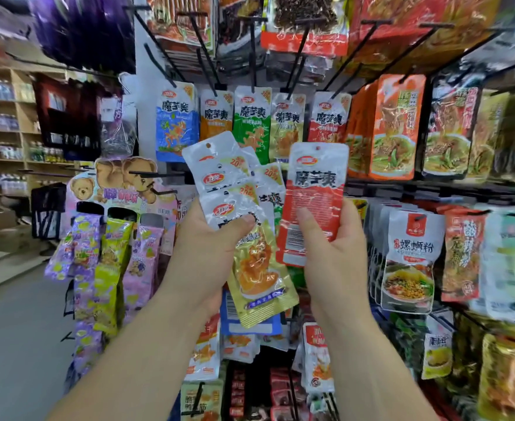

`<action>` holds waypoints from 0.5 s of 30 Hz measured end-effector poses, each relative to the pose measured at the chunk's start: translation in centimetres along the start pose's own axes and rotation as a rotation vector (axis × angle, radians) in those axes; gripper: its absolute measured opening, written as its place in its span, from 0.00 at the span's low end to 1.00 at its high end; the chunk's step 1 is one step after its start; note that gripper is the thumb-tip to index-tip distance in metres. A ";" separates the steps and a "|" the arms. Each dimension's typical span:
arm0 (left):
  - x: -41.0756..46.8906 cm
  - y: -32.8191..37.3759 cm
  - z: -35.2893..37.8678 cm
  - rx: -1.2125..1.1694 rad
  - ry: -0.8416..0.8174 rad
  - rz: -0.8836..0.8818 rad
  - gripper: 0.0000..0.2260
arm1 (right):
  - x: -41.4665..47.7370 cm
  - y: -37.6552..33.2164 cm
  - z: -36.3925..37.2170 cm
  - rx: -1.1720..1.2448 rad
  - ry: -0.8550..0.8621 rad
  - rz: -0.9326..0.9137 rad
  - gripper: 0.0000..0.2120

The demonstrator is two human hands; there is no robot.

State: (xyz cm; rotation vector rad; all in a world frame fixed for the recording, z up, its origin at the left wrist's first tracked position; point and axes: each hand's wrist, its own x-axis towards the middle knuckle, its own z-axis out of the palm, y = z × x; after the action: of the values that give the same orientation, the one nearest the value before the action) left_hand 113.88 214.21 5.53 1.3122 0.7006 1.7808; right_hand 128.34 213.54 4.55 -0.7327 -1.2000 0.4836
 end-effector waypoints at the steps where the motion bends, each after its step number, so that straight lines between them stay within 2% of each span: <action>1: 0.4 0.2 -0.1 0.011 0.007 0.006 0.19 | 0.4 -0.4 -0.7 -0.015 -0.001 -0.002 0.06; 6: 2.6 2.4 -0.1 0.057 -0.012 0.132 0.19 | 3.8 -4.2 -3.4 -0.013 -0.088 -0.062 0.06; 8: 3.5 3.4 0.4 0.073 -0.031 0.194 0.20 | 5.7 -5.9 -3.8 0.016 -0.104 -0.060 0.10; 15: 7.1 5.5 2.9 0.131 -0.094 0.303 0.18 | 11.0 -9.5 -4.7 -0.146 0.013 0.028 0.12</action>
State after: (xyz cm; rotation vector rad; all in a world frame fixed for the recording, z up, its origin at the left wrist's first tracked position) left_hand 114.13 217.24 14.46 1.6510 0.5986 1.9200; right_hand 135.78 213.51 17.89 -0.8770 -1.2235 0.4165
